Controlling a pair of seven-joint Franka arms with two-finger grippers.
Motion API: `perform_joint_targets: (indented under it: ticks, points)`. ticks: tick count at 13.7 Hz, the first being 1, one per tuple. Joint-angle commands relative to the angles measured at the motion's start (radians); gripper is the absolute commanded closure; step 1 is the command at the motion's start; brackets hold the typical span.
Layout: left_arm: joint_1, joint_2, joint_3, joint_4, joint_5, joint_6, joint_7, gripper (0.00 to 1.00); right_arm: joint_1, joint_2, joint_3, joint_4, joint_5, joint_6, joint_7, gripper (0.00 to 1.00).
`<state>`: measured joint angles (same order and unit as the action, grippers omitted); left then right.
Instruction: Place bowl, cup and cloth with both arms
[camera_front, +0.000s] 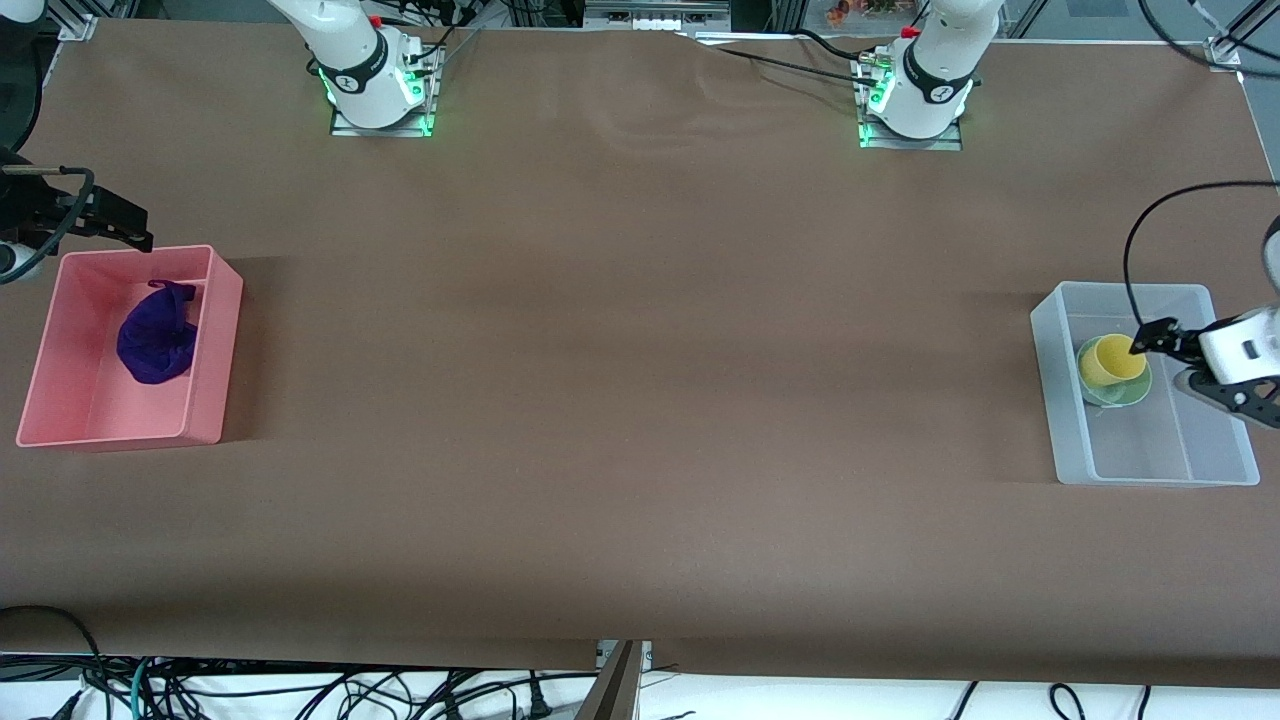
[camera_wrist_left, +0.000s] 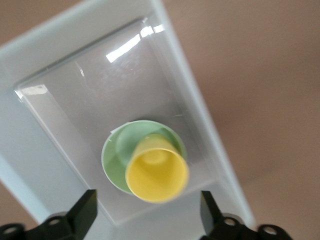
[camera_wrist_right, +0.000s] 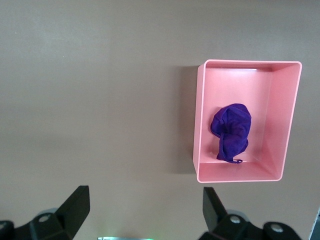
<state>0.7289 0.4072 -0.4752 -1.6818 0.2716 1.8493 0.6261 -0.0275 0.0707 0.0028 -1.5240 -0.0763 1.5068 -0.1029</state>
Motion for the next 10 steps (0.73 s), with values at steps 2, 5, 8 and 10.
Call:
perform_joint_targets:
  ticks: [2,5,8,10]
  points:
    - [-0.003,-0.033,-0.153,0.157,-0.028,-0.223,-0.135,0.0,-0.006,0.009,0.005,0.025,0.012,-0.008,0.003,0.0]
    - [-0.005,-0.033,-0.301,0.25,-0.019,-0.349,-0.271,0.0,-0.006,0.009,0.005,0.025,0.012,-0.007,0.003,0.0]
    - [-0.017,-0.053,-0.41,0.296,-0.011,-0.441,-0.402,0.0,-0.006,0.009,0.005,0.025,0.012,-0.007,0.003,0.0]
    - [-0.125,-0.148,-0.361,0.278,-0.022,-0.446,-0.497,0.0,-0.008,0.009,0.005,0.025,0.012,-0.007,0.003,0.0]
